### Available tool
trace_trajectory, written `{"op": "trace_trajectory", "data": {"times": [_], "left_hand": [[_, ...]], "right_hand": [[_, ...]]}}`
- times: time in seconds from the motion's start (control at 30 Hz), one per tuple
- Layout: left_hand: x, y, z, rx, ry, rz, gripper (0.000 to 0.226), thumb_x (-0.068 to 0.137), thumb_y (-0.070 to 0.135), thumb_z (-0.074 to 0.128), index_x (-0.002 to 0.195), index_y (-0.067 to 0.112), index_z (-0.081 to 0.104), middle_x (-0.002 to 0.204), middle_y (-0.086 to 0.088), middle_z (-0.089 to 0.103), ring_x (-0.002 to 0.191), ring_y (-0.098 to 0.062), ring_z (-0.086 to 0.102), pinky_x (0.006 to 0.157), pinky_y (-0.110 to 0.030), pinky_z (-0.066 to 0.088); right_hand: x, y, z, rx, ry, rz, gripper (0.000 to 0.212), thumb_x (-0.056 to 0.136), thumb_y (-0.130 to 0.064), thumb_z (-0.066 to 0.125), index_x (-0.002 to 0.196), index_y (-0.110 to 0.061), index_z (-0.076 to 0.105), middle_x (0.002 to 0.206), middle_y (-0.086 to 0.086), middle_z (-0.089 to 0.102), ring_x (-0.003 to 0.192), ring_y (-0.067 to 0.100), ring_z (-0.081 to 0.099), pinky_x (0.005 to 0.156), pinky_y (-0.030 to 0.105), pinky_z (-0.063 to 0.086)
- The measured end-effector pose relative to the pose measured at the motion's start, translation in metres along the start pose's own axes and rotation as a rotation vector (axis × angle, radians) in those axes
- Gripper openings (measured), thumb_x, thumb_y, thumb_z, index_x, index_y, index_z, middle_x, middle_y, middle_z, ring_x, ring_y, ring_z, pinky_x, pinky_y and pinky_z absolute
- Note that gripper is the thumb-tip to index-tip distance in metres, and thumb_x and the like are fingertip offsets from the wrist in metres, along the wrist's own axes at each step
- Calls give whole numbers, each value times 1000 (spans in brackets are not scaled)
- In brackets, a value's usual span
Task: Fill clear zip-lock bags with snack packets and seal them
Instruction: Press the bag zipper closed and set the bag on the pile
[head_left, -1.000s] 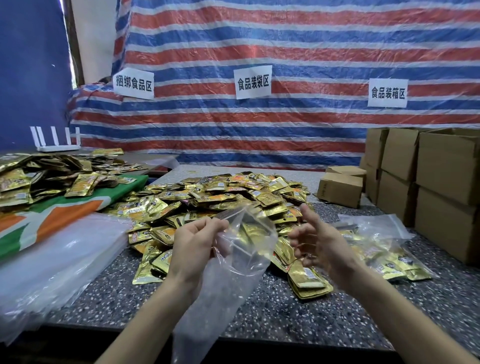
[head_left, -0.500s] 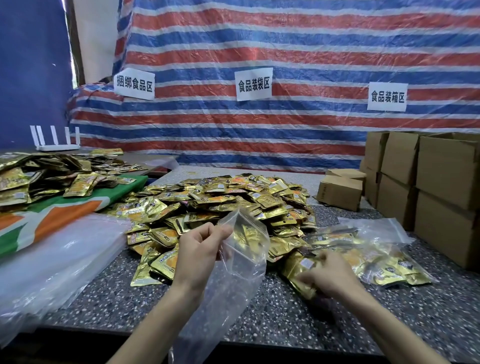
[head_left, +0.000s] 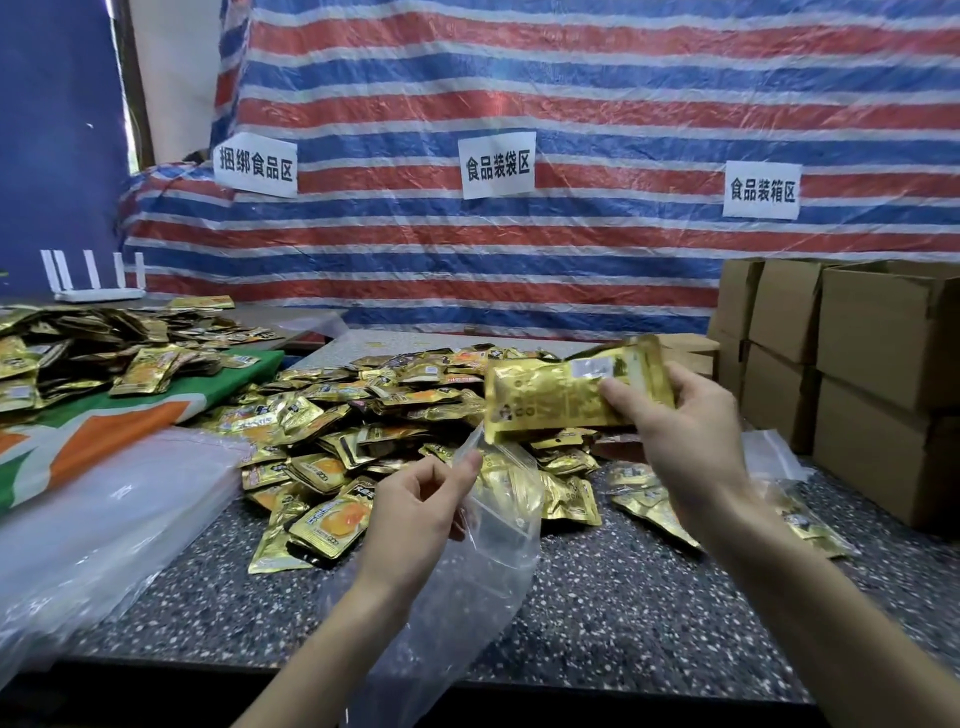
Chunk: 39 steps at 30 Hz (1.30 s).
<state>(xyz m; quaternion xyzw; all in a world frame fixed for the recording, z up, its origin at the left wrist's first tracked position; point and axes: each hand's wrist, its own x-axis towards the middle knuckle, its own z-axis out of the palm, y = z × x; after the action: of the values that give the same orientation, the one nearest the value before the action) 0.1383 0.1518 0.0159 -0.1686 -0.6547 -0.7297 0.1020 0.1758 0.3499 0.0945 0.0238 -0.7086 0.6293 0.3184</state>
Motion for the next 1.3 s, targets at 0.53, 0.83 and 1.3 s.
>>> {"op": "trace_trajectory", "data": {"times": [0.53, 0.83, 1.3], "left_hand": [[5, 17, 11, 14, 71, 140, 43, 93, 38, 58, 67, 4, 64, 57, -6, 61, 52, -12, 56, 51, -26, 47], [26, 31, -4, -53, 225, 144, 44, 96, 35, 62, 70, 0, 62, 56, -8, 60, 47, -15, 54, 42, -26, 46], [22, 29, -15, -134, 165, 114, 44, 97, 31, 60, 77, -8, 64, 63, -16, 63, 55, -23, 63, 48, -34, 58]], "right_hand": [[-7, 0, 43, -293, -329, 118, 28, 72, -14, 88, 95, -14, 70, 80, 4, 76, 69, 19, 75, 64, 37, 63], [10, -4, 35, -40, -224, -69, 10, 92, -6, 65, 93, -14, 71, 90, 3, 76, 82, 17, 74, 68, 29, 61], [17, 133, 23, -1002, -596, 130, 94, 75, 8, 57, 152, -35, 25, 161, -6, 25, 147, 20, 17, 120, 49, 22]]}}
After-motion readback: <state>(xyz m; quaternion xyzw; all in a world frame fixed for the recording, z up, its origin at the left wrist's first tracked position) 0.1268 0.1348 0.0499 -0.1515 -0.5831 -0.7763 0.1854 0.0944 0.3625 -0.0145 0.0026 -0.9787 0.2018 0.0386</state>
